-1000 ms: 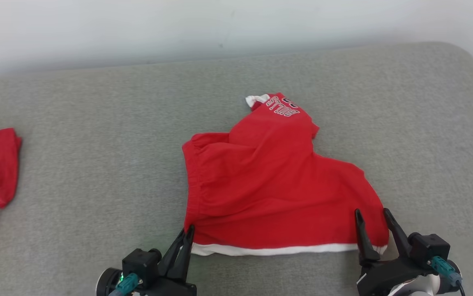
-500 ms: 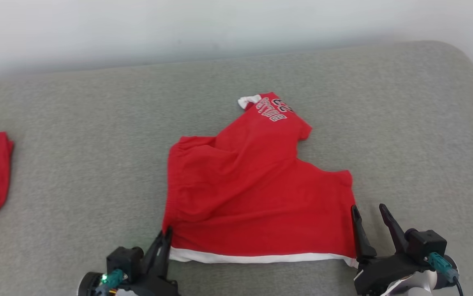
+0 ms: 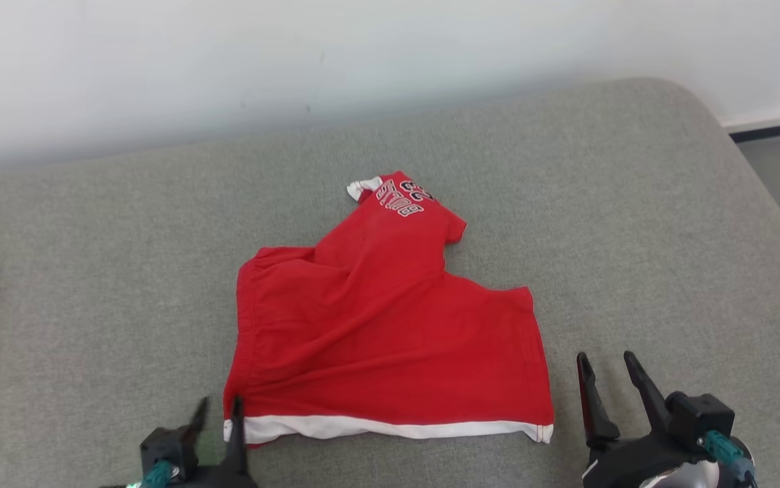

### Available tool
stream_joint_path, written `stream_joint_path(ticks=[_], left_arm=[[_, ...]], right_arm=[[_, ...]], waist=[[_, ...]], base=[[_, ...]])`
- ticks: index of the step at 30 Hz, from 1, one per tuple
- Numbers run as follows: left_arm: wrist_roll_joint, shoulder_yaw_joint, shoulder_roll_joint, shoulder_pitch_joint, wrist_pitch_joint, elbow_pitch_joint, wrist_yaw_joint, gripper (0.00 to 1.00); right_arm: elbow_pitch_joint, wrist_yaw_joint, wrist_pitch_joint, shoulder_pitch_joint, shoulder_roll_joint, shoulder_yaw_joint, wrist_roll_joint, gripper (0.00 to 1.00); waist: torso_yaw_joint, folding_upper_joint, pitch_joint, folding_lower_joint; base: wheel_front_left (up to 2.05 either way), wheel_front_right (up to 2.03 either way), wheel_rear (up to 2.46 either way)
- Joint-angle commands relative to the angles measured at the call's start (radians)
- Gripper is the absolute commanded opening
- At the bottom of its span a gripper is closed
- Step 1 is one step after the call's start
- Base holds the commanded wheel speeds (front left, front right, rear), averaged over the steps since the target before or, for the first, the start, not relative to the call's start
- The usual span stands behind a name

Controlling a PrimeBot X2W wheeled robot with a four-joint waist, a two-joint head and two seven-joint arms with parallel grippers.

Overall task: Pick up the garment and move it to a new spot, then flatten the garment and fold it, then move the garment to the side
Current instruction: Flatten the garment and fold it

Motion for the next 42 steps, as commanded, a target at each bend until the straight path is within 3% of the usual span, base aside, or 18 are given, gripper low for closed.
stream_joint_path(ticks=[1, 17, 23, 32, 42], left_arm=[[0.014, 0.014, 0.000, 0.028, -0.002, -0.017, 0.005, 1.00], [0.111, 0.150, -0.005, 0.275, -0.002, -0.311, 0.002, 1.00], [0.119, 0.188, -0.006, 0.299, -0.002, -0.338, 0.006, 1.00], [0.141, 0.228, -0.008, 0.313, -0.002, -0.359, -0.026, 1.00], [0.138, 0.195, -0.010, 0.326, -0.002, -0.353, -0.052, 1.00]], right_arm=[[-0.005, -0.002, 0.000, 0.017, 0.008, 0.004, -0.005, 1.00], [-0.064, -0.002, 0.000, 0.092, 0.035, 0.015, -0.087, 1.00], [-0.073, -0.002, 0.000, 0.107, 0.043, 0.010, -0.105, 1.00], [-0.072, -0.002, 0.000, 0.127, 0.053, 0.000, -0.117, 1.00], [-0.039, -0.002, 0.000, 0.141, 0.056, -0.007, -0.108, 1.00]], waist=[[0.005, 0.0000, -0.028, 0.0000], [0.096, 0.0000, -0.142, 0.0000], [0.118, 0.0000, -0.158, 0.0000], [0.133, 0.0000, -0.176, 0.0000], [0.128, 0.0000, -0.169, 0.0000]], base=[[0.00, 0.00, 0.00], [0.00, 0.00, 0.00], [0.00, 0.00, 0.00], [0.00, 0.00, 0.00], [0.00, 0.00, 0.00]])
